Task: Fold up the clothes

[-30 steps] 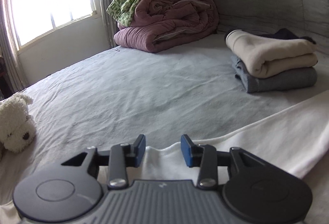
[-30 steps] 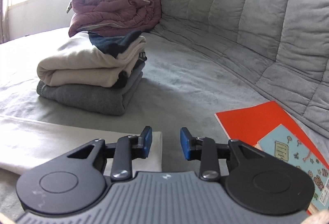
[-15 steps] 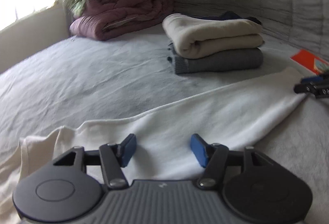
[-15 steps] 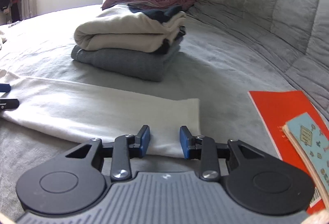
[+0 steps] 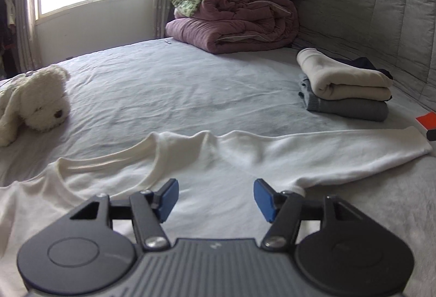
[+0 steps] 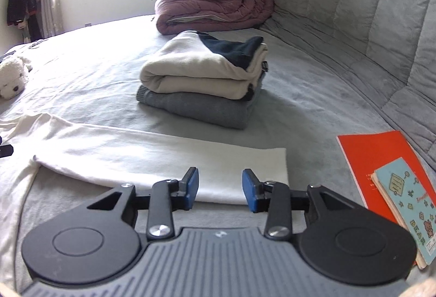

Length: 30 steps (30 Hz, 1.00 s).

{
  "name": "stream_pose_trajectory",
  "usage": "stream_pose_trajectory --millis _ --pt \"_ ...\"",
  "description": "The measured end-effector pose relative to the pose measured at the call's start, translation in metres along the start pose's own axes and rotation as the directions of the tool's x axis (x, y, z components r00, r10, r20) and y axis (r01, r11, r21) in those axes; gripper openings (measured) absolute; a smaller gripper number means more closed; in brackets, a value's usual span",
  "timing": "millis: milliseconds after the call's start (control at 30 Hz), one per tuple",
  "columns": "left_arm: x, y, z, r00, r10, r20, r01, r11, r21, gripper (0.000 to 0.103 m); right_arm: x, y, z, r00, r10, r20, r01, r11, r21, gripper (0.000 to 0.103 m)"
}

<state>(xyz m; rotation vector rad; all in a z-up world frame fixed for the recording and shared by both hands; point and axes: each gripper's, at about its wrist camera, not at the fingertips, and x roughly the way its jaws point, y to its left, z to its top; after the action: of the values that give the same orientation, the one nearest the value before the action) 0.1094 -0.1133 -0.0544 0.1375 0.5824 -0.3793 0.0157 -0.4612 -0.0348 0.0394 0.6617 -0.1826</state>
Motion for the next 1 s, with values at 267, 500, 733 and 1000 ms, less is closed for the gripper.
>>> stream_pose_trajectory --millis 267,500,733,1000 --pt "-0.024 0.079 -0.025 0.988 0.154 -0.004 -0.153 0.984 -0.092 0.062 -0.004 0.073 0.016 0.988 0.151 -0.026 -0.151 0.988 -0.031 0.042" --pt "-0.004 0.111 -0.035 0.98 0.197 -0.022 -0.198 0.975 -0.103 0.062 0.023 0.174 0.012 0.956 0.291 -0.023 -0.292 0.953 -0.074 0.042" --pt "0.024 0.136 -0.024 0.983 0.18 -0.025 -0.181 0.975 -0.127 0.062 0.079 0.258 0.011 0.944 0.325 -0.064 -0.331 0.927 -0.178 0.021" --pt "0.043 0.16 -0.021 0.99 0.144 -0.007 -0.143 0.973 -0.183 0.063 0.135 0.285 0.043 0.952 0.302 -0.05 -0.306 0.94 -0.149 0.019"
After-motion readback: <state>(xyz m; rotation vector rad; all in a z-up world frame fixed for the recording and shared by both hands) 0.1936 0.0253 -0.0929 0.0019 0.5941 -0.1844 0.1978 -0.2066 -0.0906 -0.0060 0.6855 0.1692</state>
